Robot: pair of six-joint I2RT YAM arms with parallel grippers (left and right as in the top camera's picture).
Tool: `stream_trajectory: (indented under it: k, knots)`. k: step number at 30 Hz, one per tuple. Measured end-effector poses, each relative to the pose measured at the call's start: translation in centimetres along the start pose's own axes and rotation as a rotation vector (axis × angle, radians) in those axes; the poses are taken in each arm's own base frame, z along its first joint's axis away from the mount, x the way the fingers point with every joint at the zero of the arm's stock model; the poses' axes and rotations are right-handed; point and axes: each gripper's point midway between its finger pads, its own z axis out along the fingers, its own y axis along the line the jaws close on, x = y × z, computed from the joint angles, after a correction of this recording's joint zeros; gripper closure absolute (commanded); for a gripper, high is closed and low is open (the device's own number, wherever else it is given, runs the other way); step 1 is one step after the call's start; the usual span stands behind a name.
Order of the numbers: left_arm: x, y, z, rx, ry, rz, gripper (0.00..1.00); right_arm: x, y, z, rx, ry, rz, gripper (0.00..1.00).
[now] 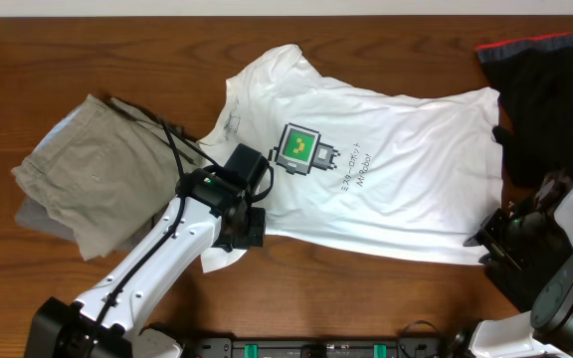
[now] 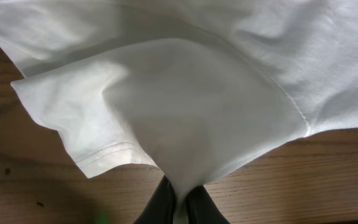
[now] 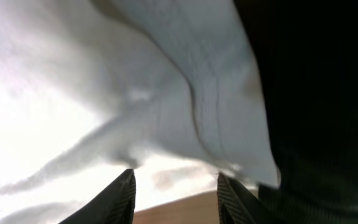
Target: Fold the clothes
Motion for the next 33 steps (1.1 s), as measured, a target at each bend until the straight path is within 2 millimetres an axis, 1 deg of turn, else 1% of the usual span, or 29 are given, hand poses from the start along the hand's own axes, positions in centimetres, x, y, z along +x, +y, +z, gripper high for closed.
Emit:
stream_trajectory:
  k: [2,6,8,11,13,15,17,20,22,23,24,25,26,27,28,30,33]
  knots:
    - [0.0,0.0,0.0,0.000,0.000,0.000,0.94,-0.2,-0.1,0.2,0.003,-0.013,-0.002,0.65]
    - [-0.1,-0.1,0.0,0.002,-0.005,0.000,0.94,-0.7,-0.5,0.3,0.016,-0.057,0.022,0.90]
    - [-0.2,-0.1,0.0,0.003,-0.006,0.000,0.94,-1.0,-0.3,0.3,0.004,-0.075,0.028,0.98]
    - [-0.2,-0.1,0.0,0.003,-0.007,0.000,0.94,-0.9,0.6,0.3,-0.047,-0.068,0.024,0.98]
    - [-0.2,-0.1,0.0,0.002,-0.007,0.000,0.94,-0.1,1.7,0.1,-0.105,-0.027,0.004,0.99]
    - [-0.2,0.0,0.0,0.000,-0.008,0.001,0.94,0.9,2.5,-0.7,-0.151,0.013,-0.012,0.99]
    - [-0.2,0.0,0.0,0.000,-0.008,0.000,0.94,1.4,3.4,-2.2,-0.189,0.010,-0.041,0.99]
    - [-0.2,0.0,0.0,0.000,-0.008,0.000,0.94,1.3,4.7,-5.2,-0.236,-0.071,-0.101,0.99]
    - [-0.2,0.0,0.0,0.000,-0.008,0.000,0.94,1.0,5.5,-7.5,-0.257,-0.161,-0.147,0.97]
    - [-0.2,0.0,0.0,0.000,-0.008,0.000,0.94,1.1,5.6,-8.4,-0.260,-0.190,-0.160,0.92]
    - [-0.2,0.0,0.0,0.000,-0.008,0.000,0.94,1.2,5.6,-8.8,-0.256,-0.207,-0.165,0.87]
    - [-0.2,0.0,0.0,0.000,-0.008,0.000,0.94,1.7,5.3,-9.2,-0.238,-0.214,-0.161,0.81]
    - [-0.2,0.0,0.0,0.000,-0.008,0.000,0.94,2.2,4.8,-9.3,-0.217,-0.207,-0.154,0.72]
    - [-0.2,0.0,0.0,0.000,-0.008,0.000,0.94,2.4,4.5,-9.3,-0.200,-0.204,-0.151,0.65]
    - [-0.2,0.0,0.0,0.000,-0.009,0.000,0.94,2.5,3.9,-9.1,-0.165,-0.201,-0.143,0.62]
    - [-0.3,0.0,0.0,0.001,-0.012,0.000,0.94,2.5,3.1,-8.5,-0.127,-0.200,-0.125,0.61]
    - [-0.4,-0.1,0.0,0.003,-0.015,0.001,0.94,2.0,1.9,-6.5,-0.087,-0.211,-0.096,0.60]
